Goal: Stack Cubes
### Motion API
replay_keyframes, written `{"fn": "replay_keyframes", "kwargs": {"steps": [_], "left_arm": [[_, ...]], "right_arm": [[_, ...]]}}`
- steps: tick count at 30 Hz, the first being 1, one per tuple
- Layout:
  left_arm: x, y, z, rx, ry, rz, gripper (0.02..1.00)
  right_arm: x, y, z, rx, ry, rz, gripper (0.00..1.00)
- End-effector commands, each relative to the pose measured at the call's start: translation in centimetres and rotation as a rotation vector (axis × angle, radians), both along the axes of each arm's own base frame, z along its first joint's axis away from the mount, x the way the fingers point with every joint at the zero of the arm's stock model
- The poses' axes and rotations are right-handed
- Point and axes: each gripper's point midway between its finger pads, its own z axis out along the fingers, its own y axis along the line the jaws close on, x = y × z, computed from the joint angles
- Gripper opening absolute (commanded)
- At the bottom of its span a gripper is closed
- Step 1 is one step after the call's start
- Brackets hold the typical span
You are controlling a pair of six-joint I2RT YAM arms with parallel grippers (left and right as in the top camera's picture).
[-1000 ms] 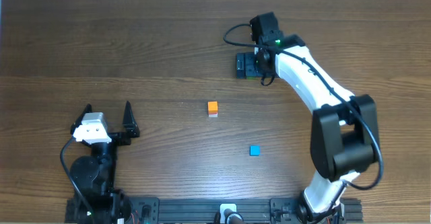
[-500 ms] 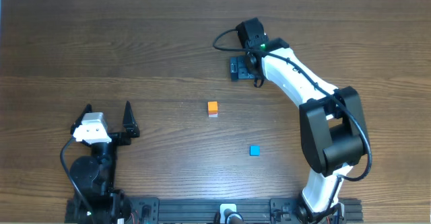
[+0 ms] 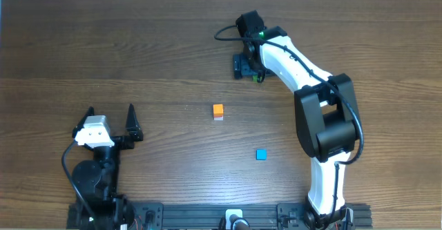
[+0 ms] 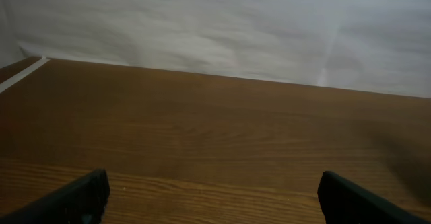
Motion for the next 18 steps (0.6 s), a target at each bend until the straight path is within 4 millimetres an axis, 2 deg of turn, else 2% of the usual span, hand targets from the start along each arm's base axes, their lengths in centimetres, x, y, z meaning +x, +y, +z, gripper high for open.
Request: {"fn": "replay_keyframes", "kwargs": {"steps": [1, 10, 18], "left_arm": [[0.0, -0.1, -0.1, 0.010, 0.001, -0.009, 1.000], [0.0, -0.1, -0.1, 0.010, 0.001, -0.009, 0.998], [0.0, -0.1, -0.1, 0.010, 0.001, -0.009, 1.000]], "right_arm": [[-0.1, 0.6, 0.0, 0.012, 0.018, -0.025, 0.993], [-0.8, 0.8, -0.9, 0.027, 0.060, -0.021, 0.991], [-0.9, 0.9, -1.9, 0.037, 0.081, -0.020, 0.895]]}}
